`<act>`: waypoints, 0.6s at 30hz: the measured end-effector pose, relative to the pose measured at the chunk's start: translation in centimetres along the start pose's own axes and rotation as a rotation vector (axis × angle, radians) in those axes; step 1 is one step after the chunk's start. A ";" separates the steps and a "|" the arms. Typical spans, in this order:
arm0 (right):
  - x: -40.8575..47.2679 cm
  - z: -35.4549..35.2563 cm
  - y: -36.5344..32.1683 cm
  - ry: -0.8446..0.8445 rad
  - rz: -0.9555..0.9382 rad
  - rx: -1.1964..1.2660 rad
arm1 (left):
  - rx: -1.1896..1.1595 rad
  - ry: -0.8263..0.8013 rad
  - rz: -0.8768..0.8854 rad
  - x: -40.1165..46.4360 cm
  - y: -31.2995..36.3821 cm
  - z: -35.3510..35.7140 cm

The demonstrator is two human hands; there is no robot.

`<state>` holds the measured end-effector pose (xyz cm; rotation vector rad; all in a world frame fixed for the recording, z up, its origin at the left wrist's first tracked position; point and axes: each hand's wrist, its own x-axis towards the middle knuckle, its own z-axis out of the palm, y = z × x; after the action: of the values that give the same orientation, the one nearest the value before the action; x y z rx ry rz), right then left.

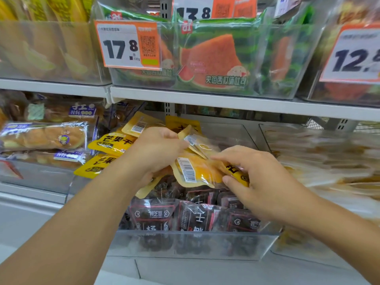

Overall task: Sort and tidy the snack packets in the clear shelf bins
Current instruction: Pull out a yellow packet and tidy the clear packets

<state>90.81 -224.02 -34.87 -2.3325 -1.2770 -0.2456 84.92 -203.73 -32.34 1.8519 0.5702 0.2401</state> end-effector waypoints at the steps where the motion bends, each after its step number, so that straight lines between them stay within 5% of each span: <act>1: -0.1 0.0 0.0 0.003 0.006 -0.001 | -0.002 0.008 0.010 0.0 0.0 0.3; 18: -0.8 -0.7 -0.1 0.220 0.159 0.260 | -0.115 0.127 0.002 -1.0 0.7 3.4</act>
<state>90.32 -224.90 -34.55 -2.1058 -0.9525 -0.2585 85.68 -207.26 -32.79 1.7346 0.6289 0.3860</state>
